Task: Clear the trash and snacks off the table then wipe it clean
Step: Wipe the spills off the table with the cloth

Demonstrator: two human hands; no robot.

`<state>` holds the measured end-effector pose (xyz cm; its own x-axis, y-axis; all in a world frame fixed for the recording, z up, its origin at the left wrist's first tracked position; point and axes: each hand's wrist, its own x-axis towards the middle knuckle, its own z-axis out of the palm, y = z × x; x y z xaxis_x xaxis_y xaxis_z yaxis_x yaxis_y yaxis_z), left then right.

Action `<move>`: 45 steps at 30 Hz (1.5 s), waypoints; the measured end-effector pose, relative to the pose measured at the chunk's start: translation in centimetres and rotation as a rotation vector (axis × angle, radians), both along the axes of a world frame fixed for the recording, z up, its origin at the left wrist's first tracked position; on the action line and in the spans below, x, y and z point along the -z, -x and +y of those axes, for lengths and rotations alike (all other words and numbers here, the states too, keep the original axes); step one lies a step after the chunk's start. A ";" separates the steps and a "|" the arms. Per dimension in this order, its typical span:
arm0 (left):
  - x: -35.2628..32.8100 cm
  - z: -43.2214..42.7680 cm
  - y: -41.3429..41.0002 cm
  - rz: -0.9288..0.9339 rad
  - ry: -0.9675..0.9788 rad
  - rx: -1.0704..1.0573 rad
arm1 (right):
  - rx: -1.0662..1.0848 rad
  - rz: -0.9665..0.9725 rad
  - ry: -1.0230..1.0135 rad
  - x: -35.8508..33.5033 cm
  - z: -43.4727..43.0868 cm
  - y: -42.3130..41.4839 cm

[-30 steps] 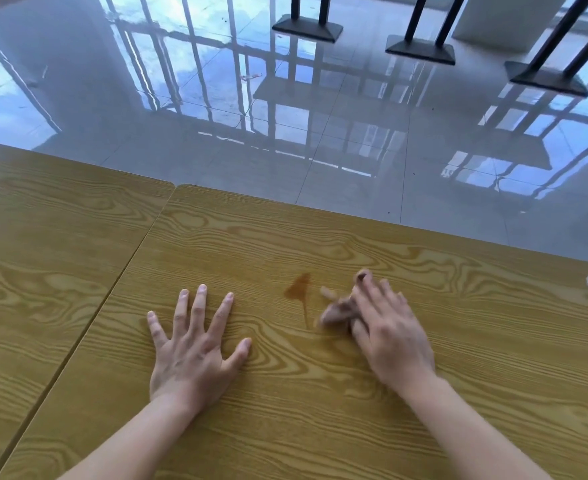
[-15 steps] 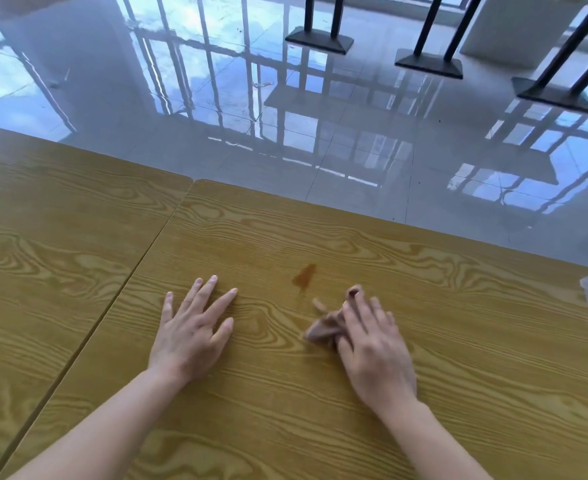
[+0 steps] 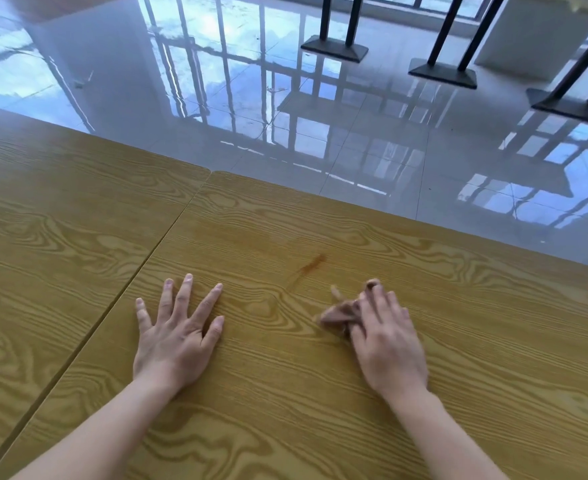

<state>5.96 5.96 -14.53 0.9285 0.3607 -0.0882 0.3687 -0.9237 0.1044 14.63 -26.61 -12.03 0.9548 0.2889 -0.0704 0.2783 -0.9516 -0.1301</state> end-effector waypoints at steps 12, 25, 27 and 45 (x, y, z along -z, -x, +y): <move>-0.5 -0.3 0.1 -0.032 0.011 0.004 | -0.102 0.045 -0.037 -0.3 4.5 -1.6; -0.9 -0.3 0.2 -0.095 0.045 -0.009 | -0.264 -0.034 -0.022 0.7 4.7 0.1; -0.8 -0.3 0.3 -0.094 0.034 -0.013 | 0.022 0.006 -0.040 -0.4 6.8 -5.5; -0.9 -0.3 0.1 -0.038 0.044 0.005 | 0.067 0.050 -0.046 -0.5 13.5 -12.0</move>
<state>5.81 5.61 -13.59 0.9334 0.3522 -0.0686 0.3587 -0.9199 0.1585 26.62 -13.06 -11.54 0.9677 0.2288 -0.1061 0.2066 -0.9605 -0.1866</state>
